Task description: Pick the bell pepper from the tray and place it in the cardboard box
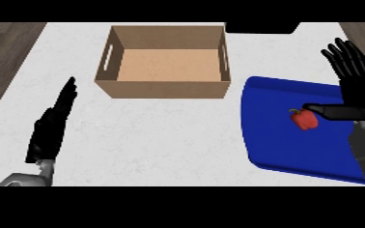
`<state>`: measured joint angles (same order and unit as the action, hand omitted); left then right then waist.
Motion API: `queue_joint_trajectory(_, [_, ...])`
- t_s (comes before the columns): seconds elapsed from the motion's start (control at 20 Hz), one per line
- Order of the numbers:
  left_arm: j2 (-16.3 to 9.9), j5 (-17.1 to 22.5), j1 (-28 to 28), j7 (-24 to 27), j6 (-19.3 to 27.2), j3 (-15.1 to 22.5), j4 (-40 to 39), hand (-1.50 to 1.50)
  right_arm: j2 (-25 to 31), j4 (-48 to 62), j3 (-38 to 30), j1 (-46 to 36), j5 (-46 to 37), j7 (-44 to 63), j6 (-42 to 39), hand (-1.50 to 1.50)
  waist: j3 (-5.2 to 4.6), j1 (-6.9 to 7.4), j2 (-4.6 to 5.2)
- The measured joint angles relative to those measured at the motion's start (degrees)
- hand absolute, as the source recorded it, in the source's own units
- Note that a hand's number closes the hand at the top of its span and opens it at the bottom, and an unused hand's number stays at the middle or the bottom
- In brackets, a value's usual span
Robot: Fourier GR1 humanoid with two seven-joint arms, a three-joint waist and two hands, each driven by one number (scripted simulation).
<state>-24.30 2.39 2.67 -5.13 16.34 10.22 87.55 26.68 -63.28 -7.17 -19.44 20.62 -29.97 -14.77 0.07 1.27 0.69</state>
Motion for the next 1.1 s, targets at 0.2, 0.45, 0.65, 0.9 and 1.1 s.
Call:
queue_joint_trajectory(0.2, [1.1,0.0,0.3,1.1,-1.1,0.0,-1.8,0.0,3.5,9.9,0.0,-2.3,-5.2,-9.5,-4.8,-1.5,0.04,0.03,-0.06])
queue_joint_trajectory(0.45, [1.9,-0.7,-0.3,1.7,-0.9,0.5,-2.0,0.0,12.2,12.3,3.7,-3.3,-15.8,-13.3,-4.6,-1.5,0.0,0.07,-0.17])
queue_joint_trajectory(0.65, [1.5,-0.5,-0.1,1.6,-1.4,0.0,-1.9,0.0,19.2,12.4,8.7,-4.2,-24.6,-13.3,-5.1,-1.5,-0.06,0.2,-0.25])
queue_joint_trajectory(0.9, [1.7,-0.5,-0.2,2.3,-2.0,-0.5,-3.0,0.0,23.7,11.0,16.1,-5.7,-34.4,-11.0,-6.7,-1.5,-0.11,-0.05,-0.41])
queue_joint_trajectory(1.1, [2.1,-1.3,-1.1,1.8,-1.7,-0.8,-2.1,0.0,23.6,8.9,20.0,-5.8,-39.5,-8.5,-8.1,-1.5,-0.11,-0.5,-0.6])
